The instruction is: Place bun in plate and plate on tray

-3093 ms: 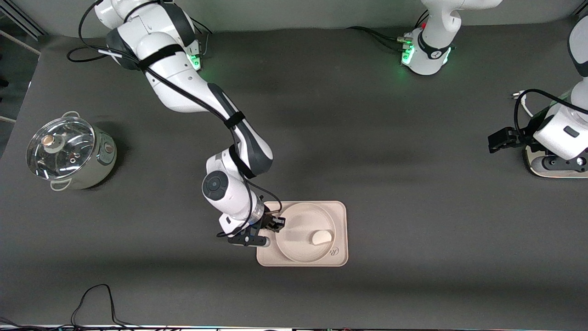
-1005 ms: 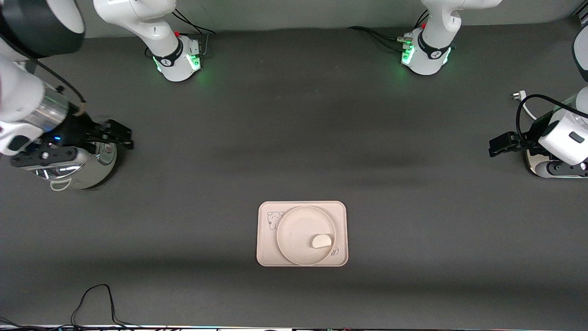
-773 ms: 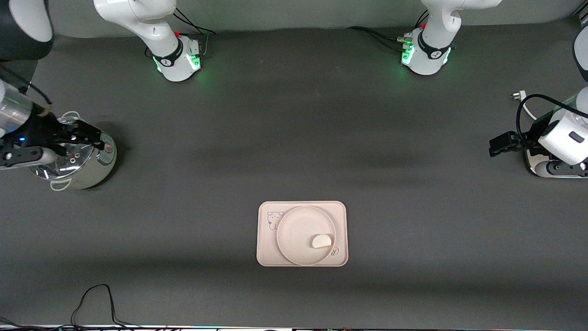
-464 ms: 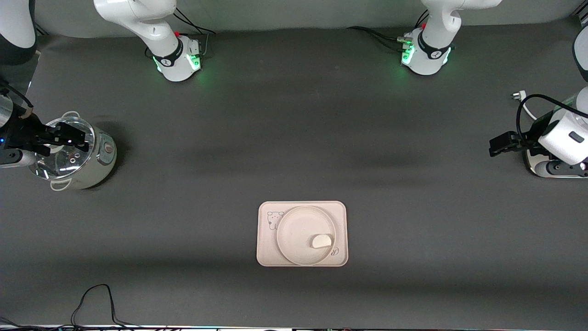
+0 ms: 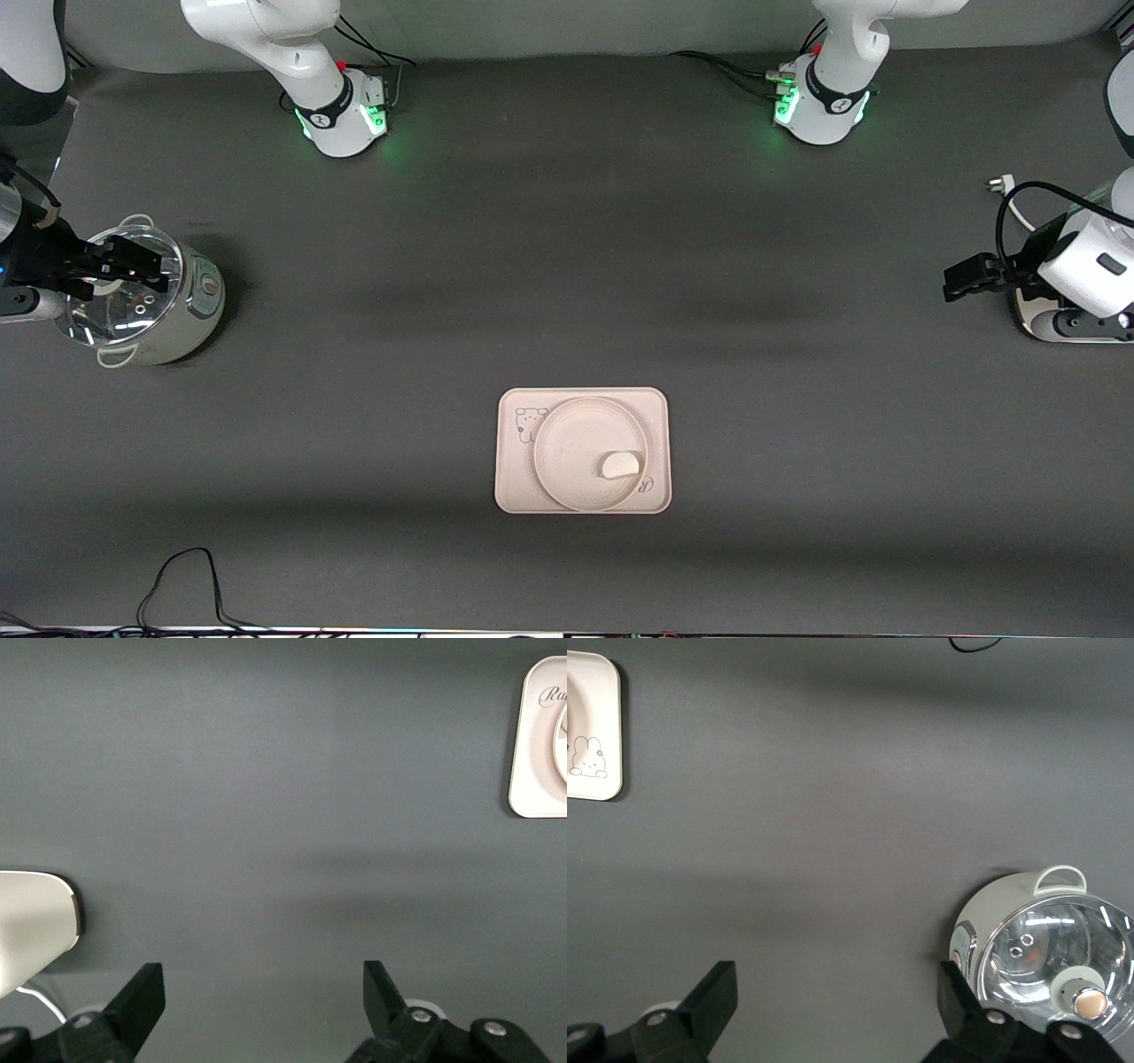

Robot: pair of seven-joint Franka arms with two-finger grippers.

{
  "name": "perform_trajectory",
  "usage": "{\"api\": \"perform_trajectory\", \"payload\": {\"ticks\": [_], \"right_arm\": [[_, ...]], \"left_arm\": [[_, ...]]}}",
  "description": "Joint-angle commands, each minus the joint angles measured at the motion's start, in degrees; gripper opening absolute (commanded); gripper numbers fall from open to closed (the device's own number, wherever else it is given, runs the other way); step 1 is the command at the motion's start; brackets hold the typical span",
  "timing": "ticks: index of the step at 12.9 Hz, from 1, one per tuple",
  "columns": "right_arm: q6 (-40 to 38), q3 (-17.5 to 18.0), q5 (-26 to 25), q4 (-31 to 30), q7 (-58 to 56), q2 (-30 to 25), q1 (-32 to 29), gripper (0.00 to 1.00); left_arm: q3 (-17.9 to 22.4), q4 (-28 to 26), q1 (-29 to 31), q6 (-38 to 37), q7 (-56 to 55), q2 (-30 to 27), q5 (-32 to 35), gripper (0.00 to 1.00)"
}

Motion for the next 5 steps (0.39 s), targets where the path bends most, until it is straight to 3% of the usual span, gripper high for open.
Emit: {"api": "perform_trajectory", "payload": {"ticks": [1,5], "right_arm": [[-0.07,-0.25,-1.25,0.01,0.11,-0.73,0.52,1.0],[-0.07,-0.25,-1.17,0.62,0.11,-0.2,0.43,1.0]], "left_arm": [[0.03,1.09,0.25,-0.92,1.11,0.29,-0.05,1.0],[0.03,1.09,0.16,-0.92,1.11,0.29,-0.05,1.0]]}}
